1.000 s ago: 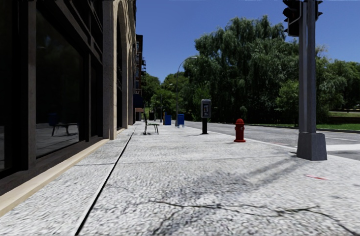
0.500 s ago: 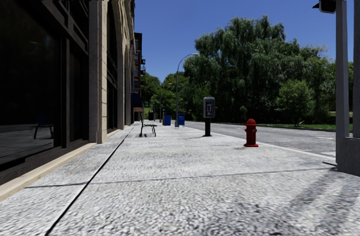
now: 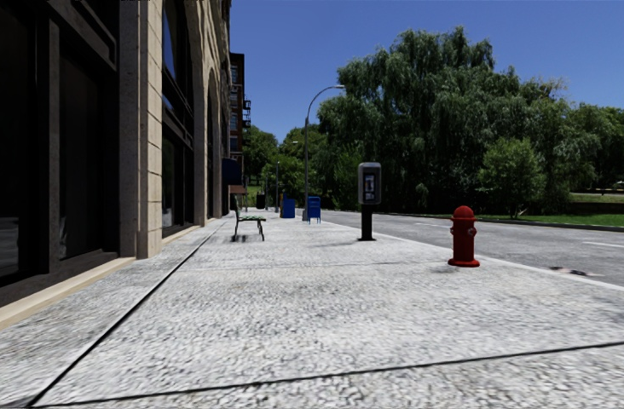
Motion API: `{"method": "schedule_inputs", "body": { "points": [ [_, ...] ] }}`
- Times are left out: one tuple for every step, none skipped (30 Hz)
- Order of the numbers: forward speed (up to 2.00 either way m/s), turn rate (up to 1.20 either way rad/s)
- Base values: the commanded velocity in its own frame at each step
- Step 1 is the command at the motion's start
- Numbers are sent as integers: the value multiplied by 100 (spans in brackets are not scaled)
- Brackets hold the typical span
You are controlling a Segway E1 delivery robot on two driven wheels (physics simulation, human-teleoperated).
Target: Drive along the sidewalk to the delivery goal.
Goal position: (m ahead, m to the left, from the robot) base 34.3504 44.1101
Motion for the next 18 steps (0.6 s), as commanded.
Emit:
{"method": "schedule_inputs", "body": {
  "points": [
    [200, 0],
    [200, 0],
    [200, 0],
    [200, 0],
    [200, 0],
    [200, 0],
    [200, 0],
    [200, 0],
    [200, 0],
    [200, 0],
    [200, 0],
    [200, 0],
    [200, 0],
    [200, 0],
    [200, 0],
    [200, 0],
    [200, 0],
    [200, 0]
  ]
}}
